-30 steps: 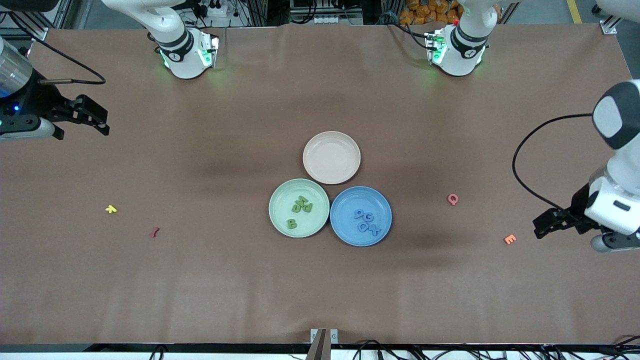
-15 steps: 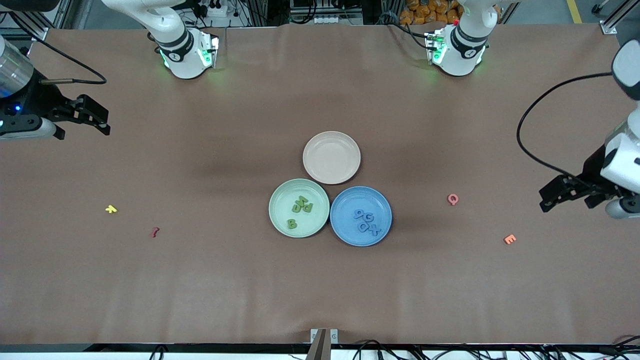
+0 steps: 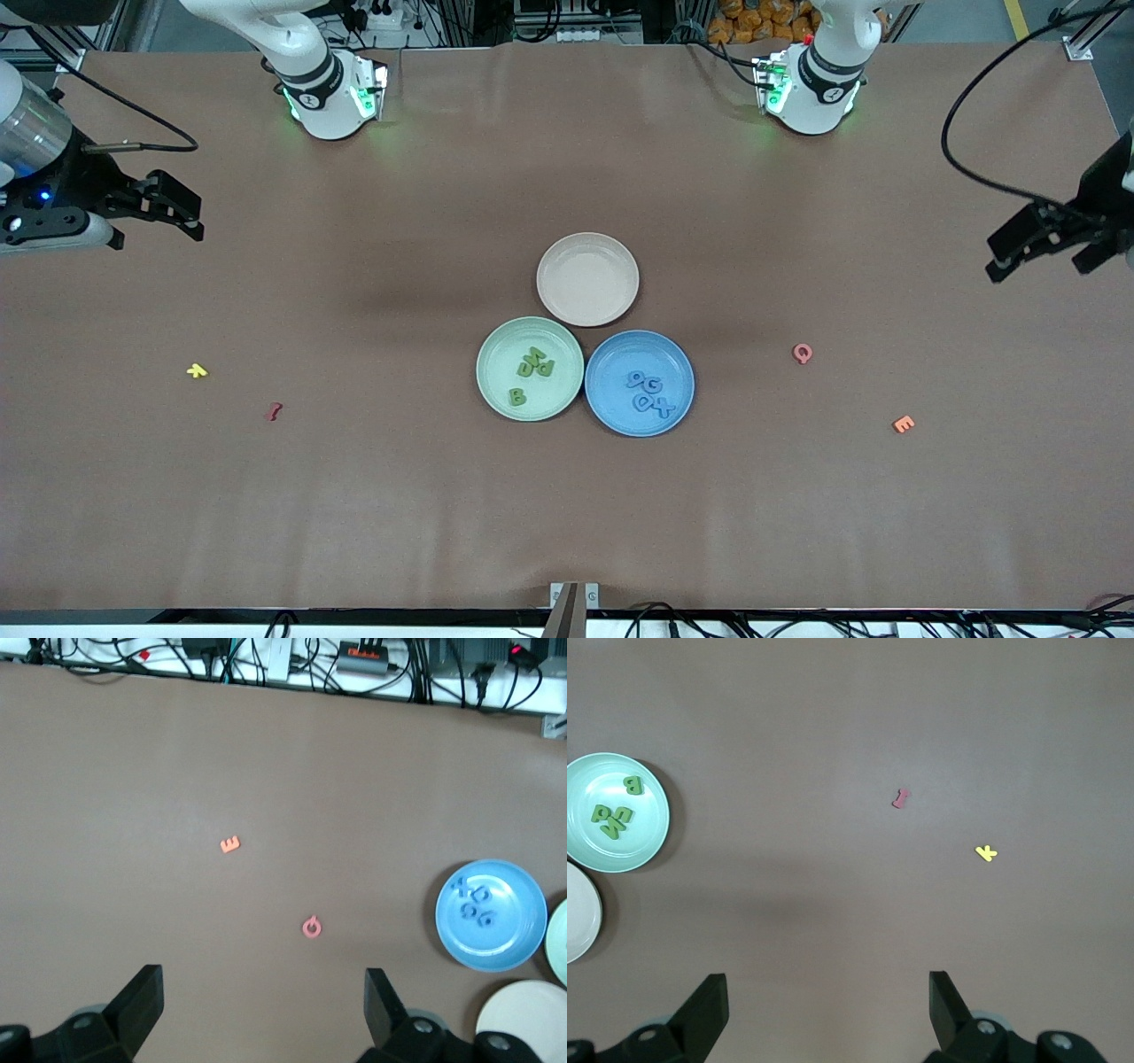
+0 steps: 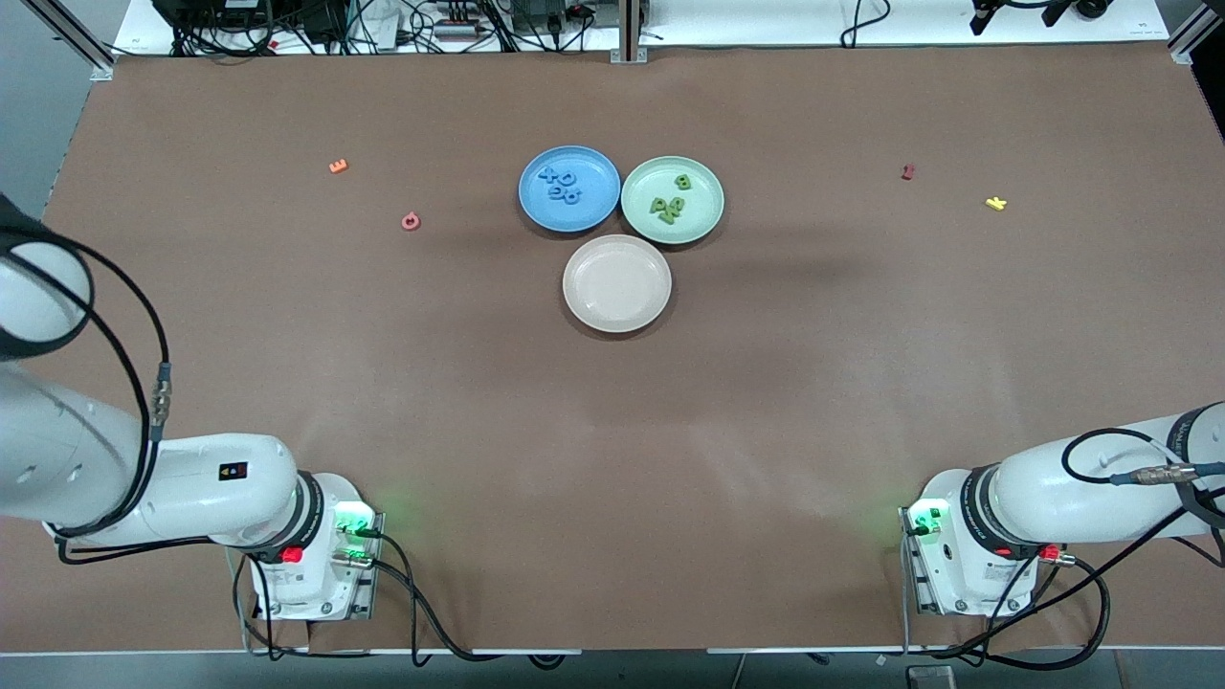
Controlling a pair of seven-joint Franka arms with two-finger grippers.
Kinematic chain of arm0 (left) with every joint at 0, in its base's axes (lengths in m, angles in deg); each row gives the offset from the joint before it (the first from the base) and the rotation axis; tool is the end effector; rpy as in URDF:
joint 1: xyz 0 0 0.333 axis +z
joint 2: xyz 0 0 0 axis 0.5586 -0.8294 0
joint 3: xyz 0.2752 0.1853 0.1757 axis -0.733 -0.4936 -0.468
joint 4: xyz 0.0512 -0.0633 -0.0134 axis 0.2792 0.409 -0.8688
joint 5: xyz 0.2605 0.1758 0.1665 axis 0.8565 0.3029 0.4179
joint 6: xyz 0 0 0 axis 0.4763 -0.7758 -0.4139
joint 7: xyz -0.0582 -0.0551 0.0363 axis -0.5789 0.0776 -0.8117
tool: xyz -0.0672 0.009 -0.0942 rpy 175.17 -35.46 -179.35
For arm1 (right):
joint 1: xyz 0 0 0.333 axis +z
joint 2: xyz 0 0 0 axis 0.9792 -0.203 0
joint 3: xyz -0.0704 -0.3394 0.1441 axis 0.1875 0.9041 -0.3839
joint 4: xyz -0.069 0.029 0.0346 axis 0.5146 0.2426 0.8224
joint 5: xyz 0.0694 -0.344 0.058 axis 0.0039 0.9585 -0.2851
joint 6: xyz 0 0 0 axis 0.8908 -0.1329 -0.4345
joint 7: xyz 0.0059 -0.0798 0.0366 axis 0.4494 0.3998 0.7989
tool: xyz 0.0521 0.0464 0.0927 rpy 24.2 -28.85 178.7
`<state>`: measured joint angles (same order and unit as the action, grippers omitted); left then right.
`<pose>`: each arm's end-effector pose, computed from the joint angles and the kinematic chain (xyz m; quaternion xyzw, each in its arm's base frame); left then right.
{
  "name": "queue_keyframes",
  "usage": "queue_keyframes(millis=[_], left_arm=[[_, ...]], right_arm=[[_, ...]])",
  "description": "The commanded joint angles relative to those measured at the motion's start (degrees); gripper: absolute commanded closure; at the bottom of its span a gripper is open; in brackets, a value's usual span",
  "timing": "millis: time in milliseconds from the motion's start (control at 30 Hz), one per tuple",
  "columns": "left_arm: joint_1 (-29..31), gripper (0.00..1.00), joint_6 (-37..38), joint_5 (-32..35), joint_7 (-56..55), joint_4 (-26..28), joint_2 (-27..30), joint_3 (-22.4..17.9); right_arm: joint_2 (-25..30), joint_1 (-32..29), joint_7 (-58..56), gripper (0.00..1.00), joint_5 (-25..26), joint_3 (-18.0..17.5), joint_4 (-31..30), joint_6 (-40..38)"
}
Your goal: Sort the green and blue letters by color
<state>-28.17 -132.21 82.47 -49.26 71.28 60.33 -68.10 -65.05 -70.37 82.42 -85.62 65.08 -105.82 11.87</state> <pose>0.5389 -0.0453 0.7113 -0.9949 -0.0461 -0.0898 0.0066 0.5034 0.0499 0.6742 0.9984 0.0550 0.0154 0.0023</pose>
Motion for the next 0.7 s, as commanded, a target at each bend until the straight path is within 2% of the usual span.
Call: queue_keyframes(millis=[0, 267, 467, 667], left_arm=[[1.07, 0.0, 0.31, -1.59, 1.21, 7.11, 5.89, 0.44], [0.98, 0.0, 2.5, -1.59, 2.0, 12.13, 10.73, 0.44], [0.72, 0.0, 3.56, -1.59, 2.88, 14.59, 12.32, -0.08], [0.9, 0.0, 3.56, -1.59, 2.97, 14.68, 12.32, -0.17]], right_arm=[[0.0, 0.25, -0.49, 0.0, 0.71, 0.17, 1.34, -0.98], [0.35, 0.34, -0.05, 0.0, 0.71, -0.1, 1.52, -0.98], [0.7, 0.34, 0.04, 0.0, 0.71, 0.08, 1.43, -0.89], [0.44, 0.95, 0.04, 0.0, 0.88, -0.27, 0.38, -1.6]])
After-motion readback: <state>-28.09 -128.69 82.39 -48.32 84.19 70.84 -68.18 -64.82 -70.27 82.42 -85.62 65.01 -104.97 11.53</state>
